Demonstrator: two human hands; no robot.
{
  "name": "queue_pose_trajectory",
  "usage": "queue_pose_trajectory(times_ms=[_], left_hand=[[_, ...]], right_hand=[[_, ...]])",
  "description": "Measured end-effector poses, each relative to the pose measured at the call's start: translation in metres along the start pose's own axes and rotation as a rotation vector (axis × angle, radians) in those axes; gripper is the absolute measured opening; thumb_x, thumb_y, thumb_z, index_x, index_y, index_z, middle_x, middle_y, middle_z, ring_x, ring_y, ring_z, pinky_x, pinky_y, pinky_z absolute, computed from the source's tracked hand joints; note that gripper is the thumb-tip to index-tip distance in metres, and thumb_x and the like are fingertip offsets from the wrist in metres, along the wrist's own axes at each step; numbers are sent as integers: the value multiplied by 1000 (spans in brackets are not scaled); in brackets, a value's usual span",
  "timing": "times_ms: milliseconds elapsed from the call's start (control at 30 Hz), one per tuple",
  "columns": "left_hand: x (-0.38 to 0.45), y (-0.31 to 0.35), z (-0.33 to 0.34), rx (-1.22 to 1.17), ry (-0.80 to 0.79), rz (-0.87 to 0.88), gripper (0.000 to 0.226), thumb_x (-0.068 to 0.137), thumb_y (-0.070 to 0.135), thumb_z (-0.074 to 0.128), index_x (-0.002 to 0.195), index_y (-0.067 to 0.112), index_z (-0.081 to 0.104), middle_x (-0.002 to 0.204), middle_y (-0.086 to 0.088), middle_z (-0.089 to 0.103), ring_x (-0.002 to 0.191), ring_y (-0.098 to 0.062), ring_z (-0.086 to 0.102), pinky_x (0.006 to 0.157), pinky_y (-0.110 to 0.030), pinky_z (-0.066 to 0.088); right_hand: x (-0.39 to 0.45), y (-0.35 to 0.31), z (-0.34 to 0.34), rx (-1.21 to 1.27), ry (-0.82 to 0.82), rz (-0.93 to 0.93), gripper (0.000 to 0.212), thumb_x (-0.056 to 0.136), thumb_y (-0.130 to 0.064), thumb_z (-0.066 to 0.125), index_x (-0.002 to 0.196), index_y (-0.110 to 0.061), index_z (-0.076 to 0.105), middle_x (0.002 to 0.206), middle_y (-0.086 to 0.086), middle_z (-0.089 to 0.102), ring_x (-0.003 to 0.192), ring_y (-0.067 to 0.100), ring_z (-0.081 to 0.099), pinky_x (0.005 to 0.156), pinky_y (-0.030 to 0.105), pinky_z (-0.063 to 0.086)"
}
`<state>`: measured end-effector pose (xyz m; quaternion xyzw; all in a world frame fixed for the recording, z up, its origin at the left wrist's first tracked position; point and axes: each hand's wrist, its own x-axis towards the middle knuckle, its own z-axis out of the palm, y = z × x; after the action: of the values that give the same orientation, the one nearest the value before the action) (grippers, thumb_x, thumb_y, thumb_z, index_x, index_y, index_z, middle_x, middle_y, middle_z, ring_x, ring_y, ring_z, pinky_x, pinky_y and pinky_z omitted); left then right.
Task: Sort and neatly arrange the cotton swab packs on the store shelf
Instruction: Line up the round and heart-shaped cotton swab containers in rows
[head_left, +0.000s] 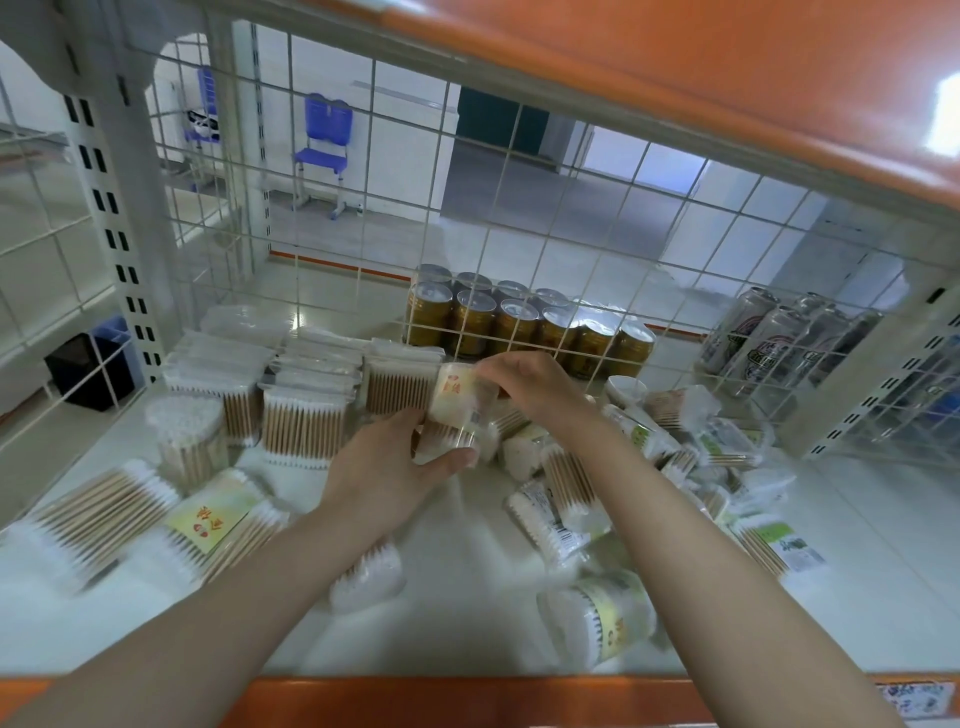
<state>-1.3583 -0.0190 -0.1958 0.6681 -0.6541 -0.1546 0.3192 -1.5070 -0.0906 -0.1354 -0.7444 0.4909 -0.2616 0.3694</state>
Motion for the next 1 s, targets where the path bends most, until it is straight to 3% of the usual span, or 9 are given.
queue_pose_trajectory(times_ms=[100, 333, 467, 600, 767, 900, 1000], left_hand=[[-1, 0, 0, -29, -14, -5, 57, 71, 71, 47, 103, 25, 55, 88, 11, 56, 84, -13, 57, 73, -29, 48], [-4, 2, -3, -65, -2, -12, 55, 73, 65, 57, 109, 24, 53, 92, 12, 57, 83, -11, 55, 78, -30, 50], [-6, 4, -5, -21, 1, -22, 58, 73, 66, 58, 112, 25, 47, 96, 12, 53, 93, -14, 57, 78, -30, 49], [-7, 3, -5, 18, 6, -23, 51, 72, 65, 59, 101, 28, 41, 102, 9, 58, 92, -14, 57, 76, -30, 49], [-6, 3, -5, 99, 11, -14, 57, 74, 64, 58, 111, 23, 44, 107, 5, 60, 94, -16, 59, 75, -29, 49], [-4, 4, -6, 173, 25, 1, 61, 74, 65, 57, 116, 22, 42, 110, 3, 61, 98, -18, 59, 75, -29, 48], [-2, 4, -6, 186, 24, 16, 63, 74, 66, 56, 120, 24, 43, 113, 4, 60, 102, -18, 58, 75, -28, 45]], right_hand=[[0, 1, 1, -6, 14, -13, 19, 94, -35, 48, 87, -26, 64, 90, -9, 63, 89, 4, 55, 70, 17, 36], [-2, -2, 0, 14, 19, -36, 24, 94, -30, 47, 100, -20, 68, 94, -7, 65, 95, 10, 57, 74, 17, 38], [-3, -2, -1, 34, 11, -49, 21, 95, -21, 46, 93, -27, 66, 91, -11, 64, 90, 3, 57, 71, 15, 37], [-5, -2, -2, 50, -1, -51, 23, 95, -17, 46, 94, -27, 66, 91, -17, 63, 90, 0, 56, 72, 14, 38], [-3, 2, -4, -10, -35, -53, 20, 93, -24, 51, 108, -22, 65, 94, -17, 62, 87, -7, 55, 67, 9, 39], [-2, 7, -7, 3, -61, -77, 18, 89, -24, 59, 107, -22, 63, 93, -17, 62, 76, -14, 57, 62, 1, 42], [0, 10, -9, -21, -43, -71, 20, 89, -24, 60, 108, -20, 63, 93, -16, 62, 79, -10, 58, 63, 2, 43]])
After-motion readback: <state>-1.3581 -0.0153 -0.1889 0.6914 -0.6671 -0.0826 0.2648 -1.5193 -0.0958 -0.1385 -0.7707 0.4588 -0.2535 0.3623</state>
